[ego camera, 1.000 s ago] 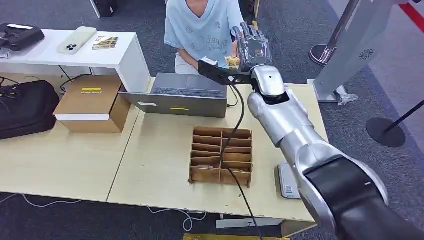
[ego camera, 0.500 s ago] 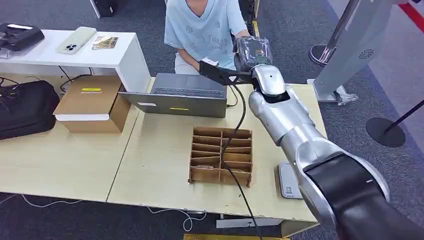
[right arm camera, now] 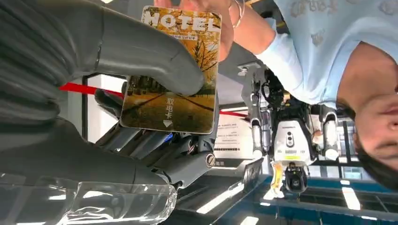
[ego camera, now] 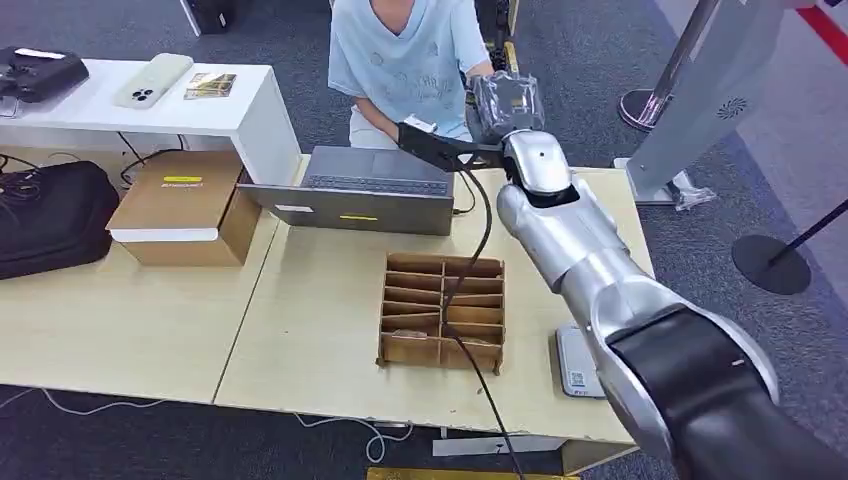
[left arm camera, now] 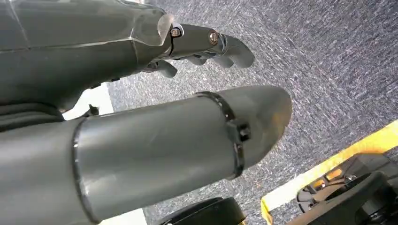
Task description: Pass the card to the sensor for recognition and then transmit it.
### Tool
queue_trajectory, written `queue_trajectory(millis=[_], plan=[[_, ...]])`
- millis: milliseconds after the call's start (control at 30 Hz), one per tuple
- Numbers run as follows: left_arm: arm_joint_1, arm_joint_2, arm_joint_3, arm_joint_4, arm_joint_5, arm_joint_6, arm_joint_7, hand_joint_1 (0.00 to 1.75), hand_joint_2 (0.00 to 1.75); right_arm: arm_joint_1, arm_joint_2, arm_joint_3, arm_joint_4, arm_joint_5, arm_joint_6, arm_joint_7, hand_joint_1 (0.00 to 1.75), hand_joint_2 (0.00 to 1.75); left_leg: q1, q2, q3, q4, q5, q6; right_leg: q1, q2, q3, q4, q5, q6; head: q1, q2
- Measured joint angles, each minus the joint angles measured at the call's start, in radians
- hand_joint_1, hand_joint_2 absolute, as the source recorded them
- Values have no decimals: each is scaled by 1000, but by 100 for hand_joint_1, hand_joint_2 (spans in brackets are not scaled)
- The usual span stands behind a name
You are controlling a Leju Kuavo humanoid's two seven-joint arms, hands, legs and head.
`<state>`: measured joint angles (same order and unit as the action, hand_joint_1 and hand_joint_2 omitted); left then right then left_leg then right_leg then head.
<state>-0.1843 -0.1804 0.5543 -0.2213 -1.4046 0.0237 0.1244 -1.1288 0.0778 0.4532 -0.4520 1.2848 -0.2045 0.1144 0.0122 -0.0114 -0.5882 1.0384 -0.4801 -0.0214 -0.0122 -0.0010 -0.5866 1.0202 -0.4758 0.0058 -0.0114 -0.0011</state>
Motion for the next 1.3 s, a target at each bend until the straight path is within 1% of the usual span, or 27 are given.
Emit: queue_trajectory(millis=[133, 200, 267, 400, 533, 667, 800, 833, 900, 933, 967, 1000, 1067, 1133, 1200, 1300], plan=[[0, 0, -1, 0, 0, 1, 0, 0, 0, 11, 0, 2, -8, -9, -42, -20, 175, 175, 0, 0, 0, 0, 0, 0, 0, 0, 0, 0, 0, 0, 0, 0], [0, 0, -2, 0, 2, 2, 0, 0, 0, 23, 0, 2, -23, -34, -64, -39, 175, 175, 0, 0, 0, 0, 0, 0, 0, 0, 0, 0, 0, 0, 0, 0], [0, 0, -3, 0, 8, 2, 0, 0, 0, 36, 0, -2, -40, -81, -64, -61, 175, 175, 0, 0, 0, 0, 0, 0, 0, 0, 0, 0, 0, 0, 0, 0], [2, 1, -3, 0, 22, 6, 0, 0, 0, 83, -2, -36, -110, -198, -3, -84, 175, 175, 0, 0, 0, 0, 0, 0, 0, 0, 0, 0, 0, 0, 0, 0], [7, 2, -4, 0, 32, 14, 0, 0, 0, 147, -23, -97, -189, -353, 56, -123, 175, 175, 0, 0, 0, 0, 0, 0, 0, 0, 0, -1, 0, 0, 0, 0], [10, 2, -5, 0, 40, 22, 0, 0, 0, 213, -65, -170, -249, -476, 89, -165, 175, 175, 0, 0, 0, 0, 0, 0, 0, -1, 0, -1, 0, 0, 0, 0], [14, 5, -6, 0, 47, 34, 0, 0, 0, 285, -116, -268, -299, -663, 165, -228, 175, 175, 0, -1, 0, 1, 0, 0, 0, -1, 0, -1, 0, 0, 0, 0], [17, 5, -6, 0, 48, 37, 0, 0, 0, 303, -129, -291, -310, -691, 176, -238, 175, 175, 0, -1, -1, 1, 0, 0, 0, -2, 0, -1, 0, 0, 0, 0], [22, 6, -7, 0, 49, 39, 0, 0, 0, 336, -148, -329, -328, -706, 189, -251, 175, 175, 0, -1, -1, 1, 0, 0, 0, -2, 0, -1, 0, 0, 0, 0], [24, 7, -7, 0, 67, 50, 2, 0, 0, 346, -156, -341, -335, -712, 192, -251, 175, 175, 0, 0, -1, 1, 0, 0, 0, 0, 0, -1, 0, 0, 0, 0], [27, 10, 1, 0, 115, 84, 2, 0, 0, 357, -163, -352, -343, -731, 197, -250, 175, 175, 0, 0, 0, 1, -1, 0, 0, 0, -1, -1, 0, 0, 0, 0], [30, 15, 23, 0, 181, 135, -3, 0, 0, 377, -178, -368, -363, -772, 215, -251, 175, 175, 0, 1, 0, 1, -1, 0, 0, 1, -1, -1, 0, 0, 0, 0], [42, 24, 66, 0, 241, 181, -25, 0, 0, 434, -204, -405, -405, -867, 263, -267, 175, 175, 1, -1, 0, 1, -1, 1, 0, -1, 0, -2, 0, 0, 0, 0], [58, 33, 91, 0, 251, 191, -35, 0, 0, 502, -230, -443, -437, -941, 301, -290, 175, 175, 1, -4, 0, 1, -1, 1, 0, -4, 0, -1, -1, 1, 0, 0], [87, 40, 108, 0, 249, 208, -54, 0, 0, 585, -256, -491, -482, -1015, 325, -312, 175, 175, 0, -5, 0, 0, -2, 1, 0, -5, 1, -2, -3, 2, 0, 0], [127, 42, 127, 0, 248, 222, -80, 0, 0, 740, -284, -567, -566, -1088, 352, -328, 175, 175, 0, -5, -1, 0, -5, 3, 0, -6, 2, -2, -5, 2, 0, 0]])
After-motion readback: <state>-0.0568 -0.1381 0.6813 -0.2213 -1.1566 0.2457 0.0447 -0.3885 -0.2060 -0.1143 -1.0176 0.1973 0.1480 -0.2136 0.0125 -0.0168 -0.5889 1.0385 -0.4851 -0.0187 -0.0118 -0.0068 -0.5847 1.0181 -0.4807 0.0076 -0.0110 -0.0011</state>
